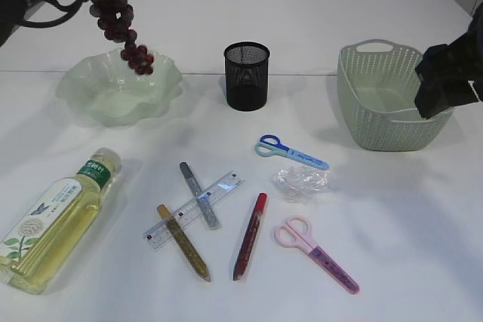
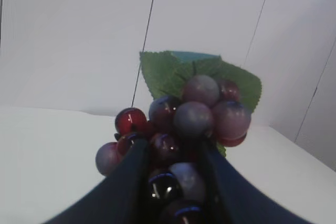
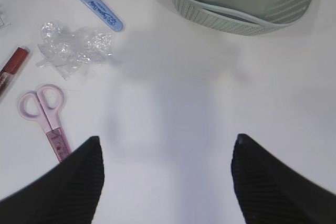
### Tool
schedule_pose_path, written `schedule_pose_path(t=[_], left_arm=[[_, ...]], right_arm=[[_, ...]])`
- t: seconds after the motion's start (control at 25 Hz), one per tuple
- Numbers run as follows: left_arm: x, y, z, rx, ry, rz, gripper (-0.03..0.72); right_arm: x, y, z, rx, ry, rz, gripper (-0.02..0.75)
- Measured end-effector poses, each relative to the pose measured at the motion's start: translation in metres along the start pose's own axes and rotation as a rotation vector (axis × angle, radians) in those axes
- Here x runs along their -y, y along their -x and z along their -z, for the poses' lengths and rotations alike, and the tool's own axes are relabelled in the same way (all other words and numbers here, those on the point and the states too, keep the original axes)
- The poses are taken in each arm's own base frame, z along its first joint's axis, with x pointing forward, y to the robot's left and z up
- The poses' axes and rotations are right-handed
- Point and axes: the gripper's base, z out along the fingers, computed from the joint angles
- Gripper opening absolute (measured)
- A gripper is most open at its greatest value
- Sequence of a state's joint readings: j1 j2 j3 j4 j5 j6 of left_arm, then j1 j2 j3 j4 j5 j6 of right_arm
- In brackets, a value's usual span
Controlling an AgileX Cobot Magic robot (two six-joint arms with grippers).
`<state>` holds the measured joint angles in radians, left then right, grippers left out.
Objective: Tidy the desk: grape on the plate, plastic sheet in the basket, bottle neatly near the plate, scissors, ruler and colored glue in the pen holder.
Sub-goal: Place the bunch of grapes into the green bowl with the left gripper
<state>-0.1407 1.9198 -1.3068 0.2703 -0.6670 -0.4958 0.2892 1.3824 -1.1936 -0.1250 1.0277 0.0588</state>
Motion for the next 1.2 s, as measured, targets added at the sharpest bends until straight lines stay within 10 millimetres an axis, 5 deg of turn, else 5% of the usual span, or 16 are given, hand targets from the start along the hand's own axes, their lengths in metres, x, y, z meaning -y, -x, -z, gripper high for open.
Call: schedule_pose_path(t=[0.32,0.76,1.04,1.2], left_arm=[[-0.020,-0.047,-0.018,-0.082,0.031,0.012,0.212],[-0.044,-0.112,-0.018,-0.304,0.128,0.031,0.225],[-0.053,-0.129,-0.010,-0.475,0.219,0.033,0.440],[-0.054,-0.129,-0.008,-0.515,0.242,0.031,0.491]], right_arm=[[0.000,-0.001,0.000,-0.006,0.000,0.000,0.585],[0.000,-0.001,0.000,-0.006,0.000,0.000,0.585],[0.000,-0.001,0.000,-0.006,0.000,0.000,0.585],[0.000,-0.001,0.000,-0.006,-0.002,0.001,0.585]])
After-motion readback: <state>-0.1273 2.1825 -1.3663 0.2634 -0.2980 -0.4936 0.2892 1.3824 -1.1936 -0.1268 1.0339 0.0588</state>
